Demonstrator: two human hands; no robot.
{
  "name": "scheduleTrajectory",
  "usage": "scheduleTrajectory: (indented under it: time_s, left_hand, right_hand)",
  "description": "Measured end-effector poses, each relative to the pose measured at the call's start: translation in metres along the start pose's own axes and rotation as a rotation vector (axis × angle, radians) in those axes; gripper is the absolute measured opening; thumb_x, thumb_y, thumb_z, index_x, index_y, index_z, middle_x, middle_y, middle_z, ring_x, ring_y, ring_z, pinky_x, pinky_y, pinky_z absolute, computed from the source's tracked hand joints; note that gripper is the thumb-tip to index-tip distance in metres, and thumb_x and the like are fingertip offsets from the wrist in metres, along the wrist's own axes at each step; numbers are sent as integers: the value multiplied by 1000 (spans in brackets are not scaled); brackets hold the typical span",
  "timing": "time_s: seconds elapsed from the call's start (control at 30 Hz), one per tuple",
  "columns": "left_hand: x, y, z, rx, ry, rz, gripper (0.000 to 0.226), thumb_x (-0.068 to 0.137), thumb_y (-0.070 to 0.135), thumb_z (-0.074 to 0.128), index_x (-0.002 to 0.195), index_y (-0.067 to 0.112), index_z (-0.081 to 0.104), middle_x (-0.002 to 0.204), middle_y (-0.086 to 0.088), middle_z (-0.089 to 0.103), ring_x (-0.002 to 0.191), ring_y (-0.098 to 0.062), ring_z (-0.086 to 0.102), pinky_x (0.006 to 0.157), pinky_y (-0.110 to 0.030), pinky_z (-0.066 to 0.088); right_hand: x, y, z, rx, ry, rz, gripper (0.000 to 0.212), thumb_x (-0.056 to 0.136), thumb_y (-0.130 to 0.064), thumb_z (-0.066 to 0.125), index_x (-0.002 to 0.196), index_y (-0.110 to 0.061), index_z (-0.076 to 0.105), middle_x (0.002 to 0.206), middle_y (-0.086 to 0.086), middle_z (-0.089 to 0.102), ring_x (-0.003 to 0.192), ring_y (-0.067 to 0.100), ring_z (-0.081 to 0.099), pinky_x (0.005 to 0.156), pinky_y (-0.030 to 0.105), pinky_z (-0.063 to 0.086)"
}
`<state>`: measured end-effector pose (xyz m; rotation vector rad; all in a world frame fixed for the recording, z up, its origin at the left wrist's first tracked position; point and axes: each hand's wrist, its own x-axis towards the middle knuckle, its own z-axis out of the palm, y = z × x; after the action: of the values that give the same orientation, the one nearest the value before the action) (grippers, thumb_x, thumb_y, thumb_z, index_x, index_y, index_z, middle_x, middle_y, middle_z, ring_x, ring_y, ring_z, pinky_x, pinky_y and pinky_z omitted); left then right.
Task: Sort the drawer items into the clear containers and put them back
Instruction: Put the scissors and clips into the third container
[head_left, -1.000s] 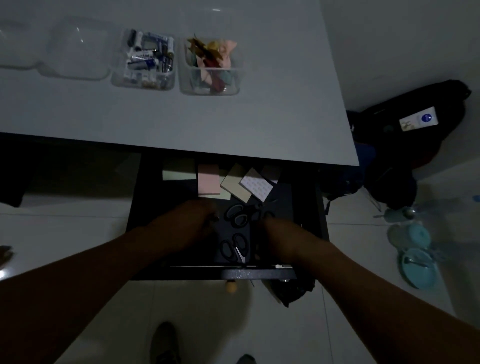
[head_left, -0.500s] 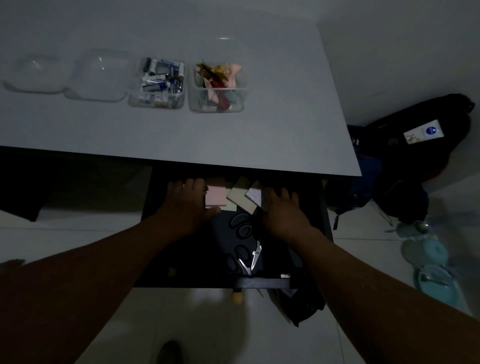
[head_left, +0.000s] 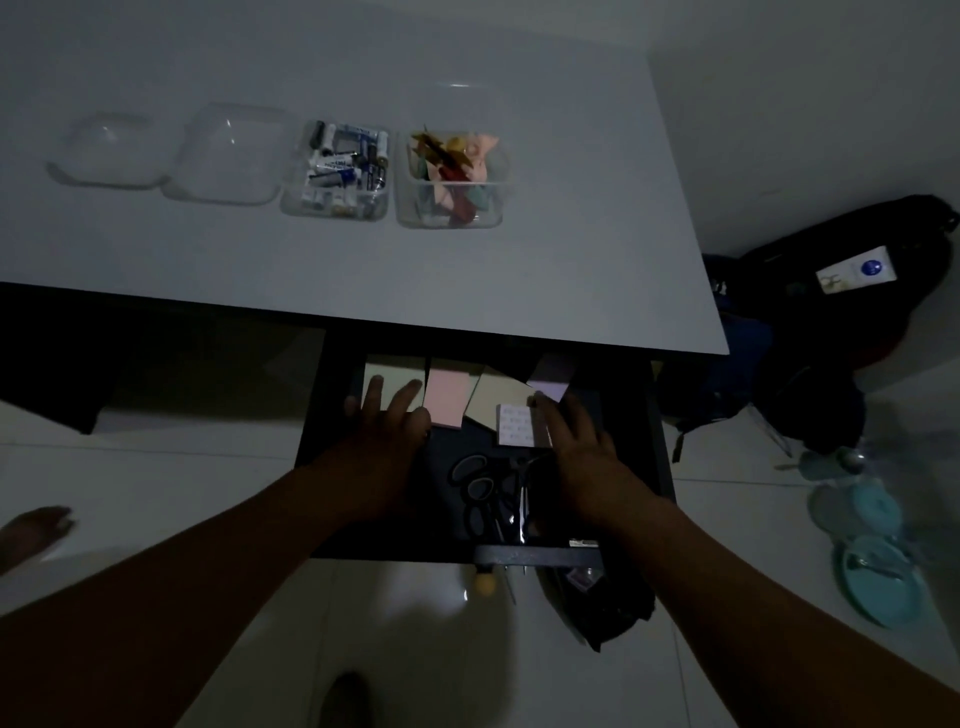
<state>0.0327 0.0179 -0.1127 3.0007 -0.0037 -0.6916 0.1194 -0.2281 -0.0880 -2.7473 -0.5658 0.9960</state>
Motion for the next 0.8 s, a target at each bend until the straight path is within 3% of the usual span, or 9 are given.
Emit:
scheduleTrajectory:
  time_s: [0.2, 0.27, 0.33, 0.37, 0.43, 0.5, 0.6, 0.7, 0.8]
  left_hand:
    - [3, 9, -2, 63, 35, -56, 67, 89, 19, 61, 147, 14, 27, 167, -12, -9, 151, -48, -10, 119, -66, 11]
    - [2, 8, -1, 32, 45, -50, 64, 90, 23, 59, 146, 13, 30, 168, -12, -5, 152, -47, -7, 119, -64, 12]
    - [-4, 5, -7, -84, 103, -9, 73, 83, 47, 69, 139, 13, 38, 165, -14, 11, 151, -44, 10, 118, -60, 22]
    - [-9, 4, -12, -176, 175, 16, 75, 77, 62, 69, 130, 15, 44, 157, -12, 27, 144, -38, 28, 113, -54, 34]
    - [-27, 5, -32, -407, 386, 42, 56, 81, 70, 61, 107, 23, 46, 119, 2, 46, 105, -17, 50, 87, -35, 50]
    - [-45, 6, -61, -521, 532, 44, 30, 96, 54, 52, 96, 25, 41, 90, 8, 45, 76, -10, 48, 65, -28, 46]
    - [-62, -5, -104, -514, 668, 78, 16, 105, 21, 37, 91, 18, 43, 75, 2, 49, 61, -16, 49, 60, -40, 46]
    - [-55, -28, -143, -520, 799, 5, 23, 106, 13, 33, 89, 12, 48, 74, -5, 49, 62, -23, 46, 60, -40, 40]
    - [-24, -61, -176, -661, 848, -144, 21, 105, 26, 40, 94, 18, 56, 89, -2, 52, 80, -20, 54, 74, -35, 46]
  right_hand:
    - [7, -6, 4, -31, 12, -51, 122, 77, -7, 77, 157, -42, -9, 166, 4, -8, 142, 50, 26, 111, 55, 38]
    - [7, -7, 4, -21, 8, -67, 122, 78, -10, 78, 157, -41, -9, 166, 4, -8, 141, 51, 28, 111, 54, 38]
    - [6, -7, 2, 9, 16, -73, 123, 76, -12, 80, 157, -41, -8, 166, 5, -7, 141, 49, 32, 110, 51, 42]
    - [4, -8, -2, 29, 28, -83, 121, 76, -13, 80, 157, -41, -6, 166, 6, -3, 139, 47, 37, 108, 47, 45]
    - [-6, -13, -13, 60, 67, -121, 105, 81, -19, 77, 159, -35, 8, 162, 10, 18, 133, 36, 49, 100, 35, 48]
    - [-18, -24, -29, 84, 108, -175, 73, 88, -25, 72, 152, -26, 36, 146, 7, 48, 120, 21, 58, 90, 21, 45]
    - [-34, -56, -57, 167, 56, -245, 37, 91, -32, 69, 127, -27, 62, 118, -6, 68, 90, 1, 60, 73, 10, 46]
    - [-36, -93, -84, 266, 43, -320, 23, 89, -33, 70, 112, -29, 70, 102, -10, 69, 68, -6, 57, 63, 9, 47]
    - [-29, -123, -110, 279, 78, -349, 22, 90, -32, 67, 111, -30, 71, 98, -15, 68, 76, -8, 60, 71, 12, 50]
